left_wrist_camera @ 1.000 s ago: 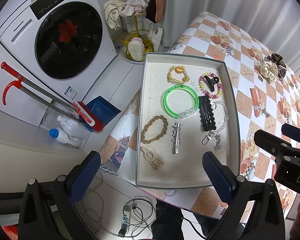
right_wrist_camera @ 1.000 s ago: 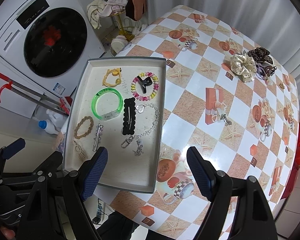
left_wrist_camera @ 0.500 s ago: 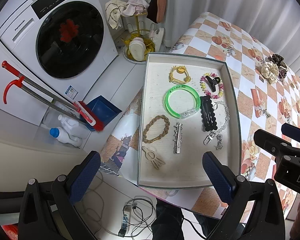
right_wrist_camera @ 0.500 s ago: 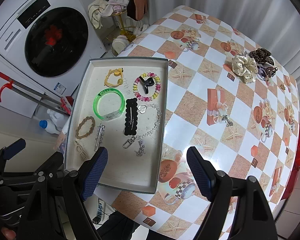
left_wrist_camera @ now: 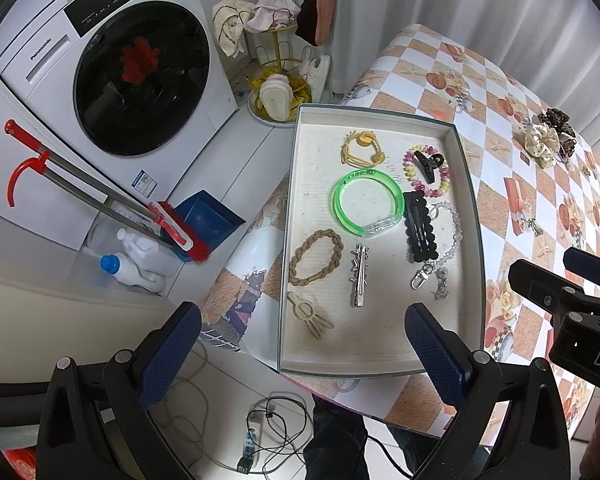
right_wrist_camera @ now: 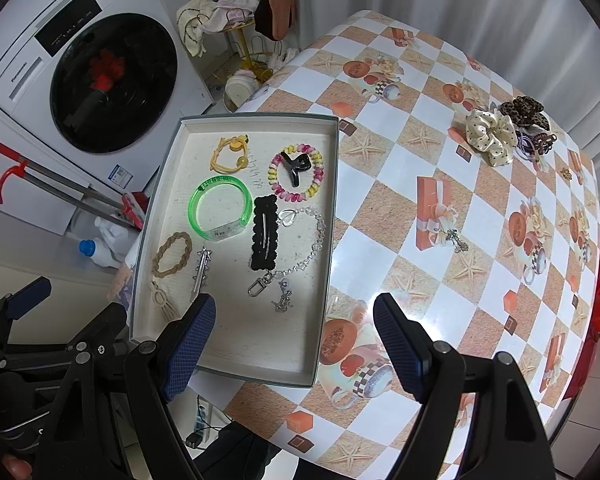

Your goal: Organize jewelry

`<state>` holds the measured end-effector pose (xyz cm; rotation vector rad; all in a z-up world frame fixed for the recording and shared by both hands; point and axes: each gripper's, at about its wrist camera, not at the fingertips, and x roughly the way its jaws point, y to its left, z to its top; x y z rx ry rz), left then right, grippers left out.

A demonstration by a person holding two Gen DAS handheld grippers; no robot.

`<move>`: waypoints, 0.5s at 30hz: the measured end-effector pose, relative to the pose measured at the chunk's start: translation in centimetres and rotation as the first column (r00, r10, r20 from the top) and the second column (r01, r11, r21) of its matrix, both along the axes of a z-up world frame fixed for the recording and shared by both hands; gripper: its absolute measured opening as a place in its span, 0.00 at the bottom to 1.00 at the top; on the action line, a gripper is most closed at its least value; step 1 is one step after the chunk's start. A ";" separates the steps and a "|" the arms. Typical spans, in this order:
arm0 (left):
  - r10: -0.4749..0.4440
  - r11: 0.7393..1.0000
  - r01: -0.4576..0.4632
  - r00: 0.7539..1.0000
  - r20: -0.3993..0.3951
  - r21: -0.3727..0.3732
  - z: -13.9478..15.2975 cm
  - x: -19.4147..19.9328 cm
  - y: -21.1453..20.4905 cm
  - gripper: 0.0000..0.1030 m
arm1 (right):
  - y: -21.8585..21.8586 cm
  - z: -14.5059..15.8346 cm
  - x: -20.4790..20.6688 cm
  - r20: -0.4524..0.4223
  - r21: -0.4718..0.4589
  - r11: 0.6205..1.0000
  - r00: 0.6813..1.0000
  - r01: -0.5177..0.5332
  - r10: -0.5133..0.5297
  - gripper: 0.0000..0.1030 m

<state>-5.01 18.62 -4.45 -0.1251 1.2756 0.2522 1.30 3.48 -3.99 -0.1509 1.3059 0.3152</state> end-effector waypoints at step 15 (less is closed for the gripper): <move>0.000 1.000 0.000 1.000 -0.002 0.000 0.0 0.0 0.0 1.00 | 0.2 -0.1 -0.1 -0.002 0.000 1.000 1.000 -0.002 0.002 0.81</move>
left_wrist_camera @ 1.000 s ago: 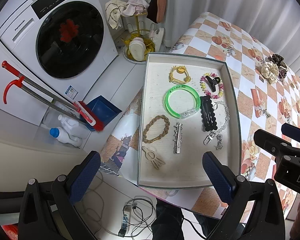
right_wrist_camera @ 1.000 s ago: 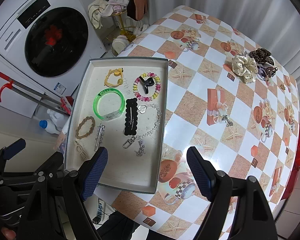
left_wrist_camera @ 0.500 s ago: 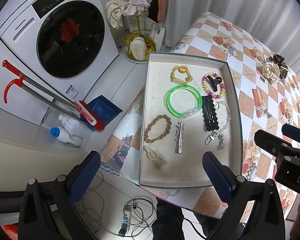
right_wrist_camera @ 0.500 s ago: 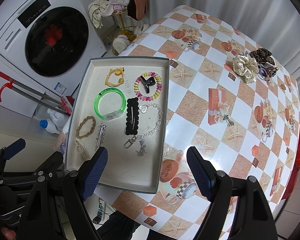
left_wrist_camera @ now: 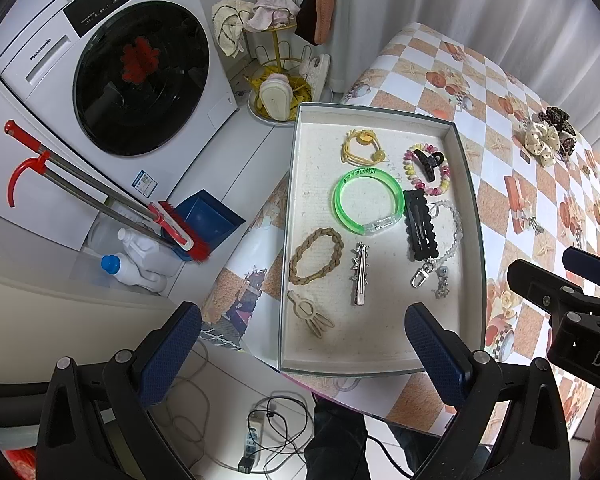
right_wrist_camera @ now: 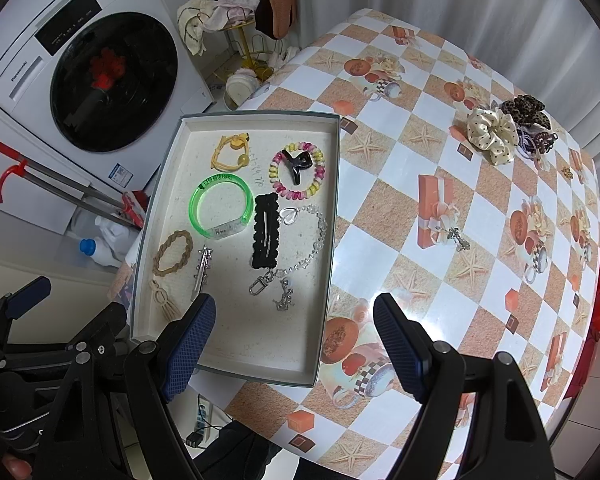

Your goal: Organize jewelry

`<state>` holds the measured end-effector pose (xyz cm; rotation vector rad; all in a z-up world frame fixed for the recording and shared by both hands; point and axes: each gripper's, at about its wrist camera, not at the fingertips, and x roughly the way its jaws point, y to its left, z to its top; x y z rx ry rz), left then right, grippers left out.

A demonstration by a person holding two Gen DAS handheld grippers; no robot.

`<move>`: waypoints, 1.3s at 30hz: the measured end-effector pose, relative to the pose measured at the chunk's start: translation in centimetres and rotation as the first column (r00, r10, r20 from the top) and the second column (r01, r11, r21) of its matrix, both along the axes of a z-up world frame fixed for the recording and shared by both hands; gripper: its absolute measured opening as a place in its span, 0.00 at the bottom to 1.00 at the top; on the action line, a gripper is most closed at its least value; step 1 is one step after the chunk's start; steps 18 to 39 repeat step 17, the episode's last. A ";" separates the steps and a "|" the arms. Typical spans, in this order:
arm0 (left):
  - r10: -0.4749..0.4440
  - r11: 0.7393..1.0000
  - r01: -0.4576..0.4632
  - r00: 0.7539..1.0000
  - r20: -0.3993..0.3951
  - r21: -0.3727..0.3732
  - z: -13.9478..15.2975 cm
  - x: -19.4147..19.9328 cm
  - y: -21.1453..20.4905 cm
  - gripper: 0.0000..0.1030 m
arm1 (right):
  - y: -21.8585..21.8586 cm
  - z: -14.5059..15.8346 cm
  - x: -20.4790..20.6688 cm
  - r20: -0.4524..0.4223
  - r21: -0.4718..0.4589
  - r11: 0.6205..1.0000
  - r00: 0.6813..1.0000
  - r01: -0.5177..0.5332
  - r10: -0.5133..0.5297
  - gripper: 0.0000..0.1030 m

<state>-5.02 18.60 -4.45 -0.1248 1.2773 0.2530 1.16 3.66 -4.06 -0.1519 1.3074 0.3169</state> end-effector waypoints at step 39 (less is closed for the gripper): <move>0.017 1.000 -0.017 1.000 0.007 0.013 -0.1 -0.4 0.7 1.00 | 0.3 -0.5 -0.7 -0.008 0.003 1.000 1.000 -0.010 0.010 0.81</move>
